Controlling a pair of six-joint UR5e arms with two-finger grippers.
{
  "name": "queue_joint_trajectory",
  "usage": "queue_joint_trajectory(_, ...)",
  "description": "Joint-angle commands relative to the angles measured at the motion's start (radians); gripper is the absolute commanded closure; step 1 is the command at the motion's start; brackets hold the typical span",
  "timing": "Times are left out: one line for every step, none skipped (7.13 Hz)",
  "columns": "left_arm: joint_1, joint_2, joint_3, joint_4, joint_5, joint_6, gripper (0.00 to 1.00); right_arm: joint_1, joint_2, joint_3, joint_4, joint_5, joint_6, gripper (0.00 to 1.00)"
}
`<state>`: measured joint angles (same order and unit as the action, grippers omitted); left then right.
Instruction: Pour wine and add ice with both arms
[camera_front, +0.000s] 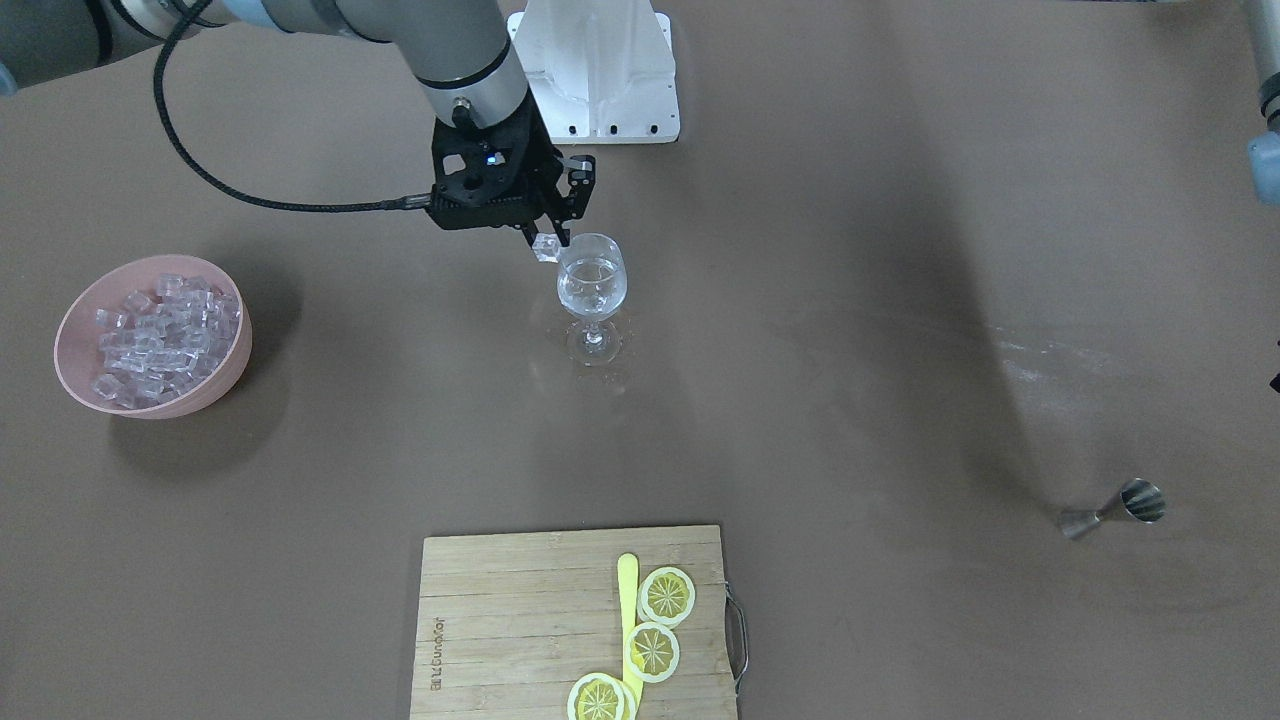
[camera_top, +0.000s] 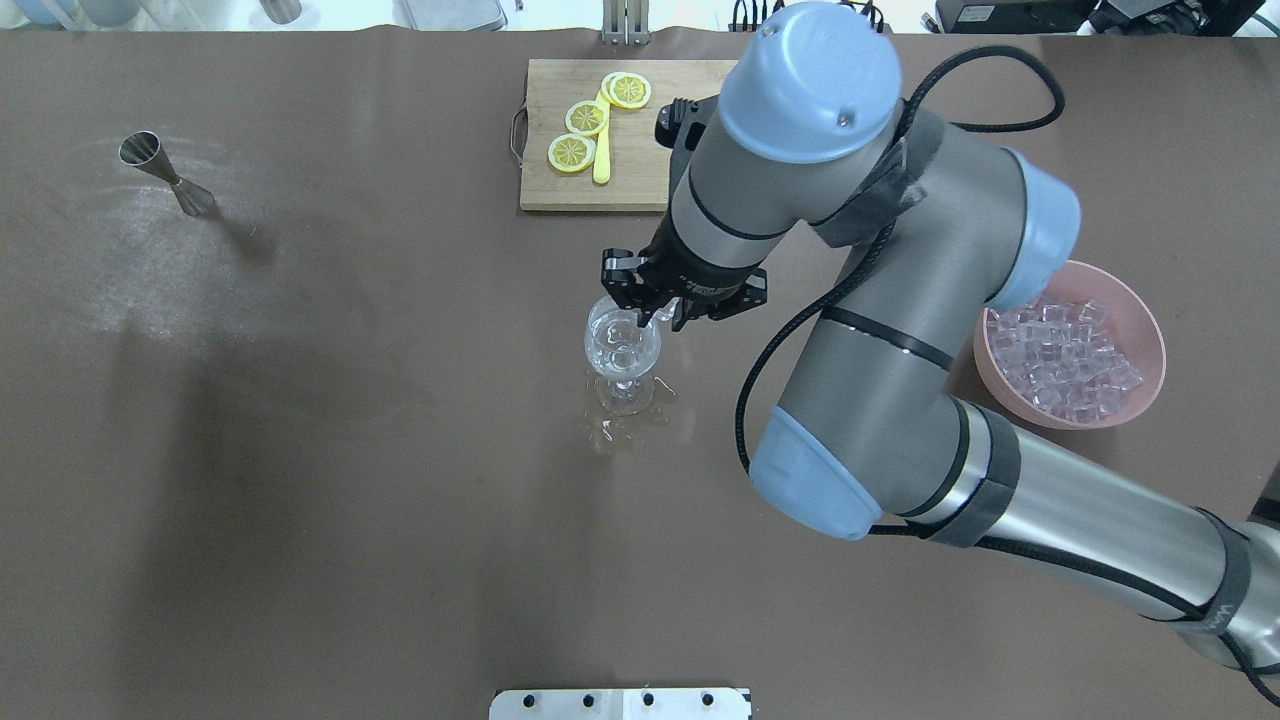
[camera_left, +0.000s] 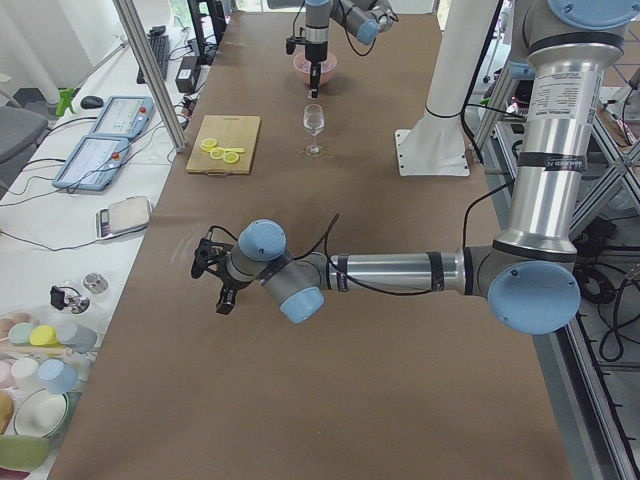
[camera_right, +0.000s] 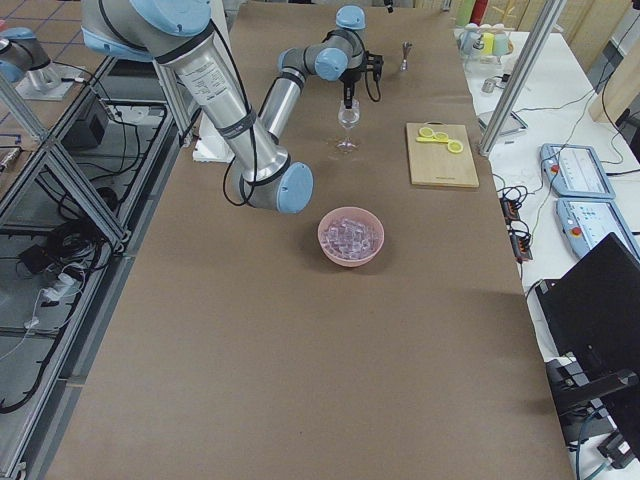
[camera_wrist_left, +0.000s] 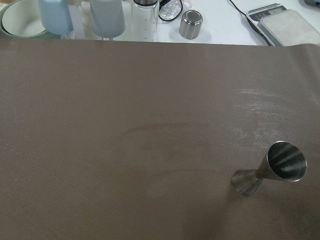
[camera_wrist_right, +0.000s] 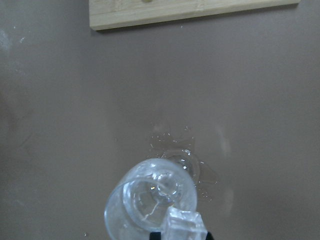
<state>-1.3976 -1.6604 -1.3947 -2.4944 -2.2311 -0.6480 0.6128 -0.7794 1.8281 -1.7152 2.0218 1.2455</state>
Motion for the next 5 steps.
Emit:
queue_joint_trajectory(-0.001,-0.001,-0.006,0.002,0.001,-0.007,0.02,-0.021,0.019,-0.007,0.000,-0.008,0.012,1.00)
queue_joint_trajectory(-0.001,0.001,-0.007,0.002,0.001,-0.009,0.03,-0.021,0.020,-0.012,0.002,-0.008,0.012,1.00)
queue_joint_trajectory(-0.001,0.001,-0.007,0.002,0.001,-0.010,0.02,-0.022,0.022,-0.016,0.002,-0.009,0.012,0.63)
queue_joint_trajectory(-0.001,0.004,-0.007,-0.004,0.002,-0.010,0.02,-0.021,0.029,-0.024,0.003,-0.009,0.014,0.39)
queue_joint_trajectory(-0.001,0.004,-0.007,-0.006,0.002,-0.012,0.02,-0.021,0.035,-0.032,0.005,-0.009,0.014,0.24)
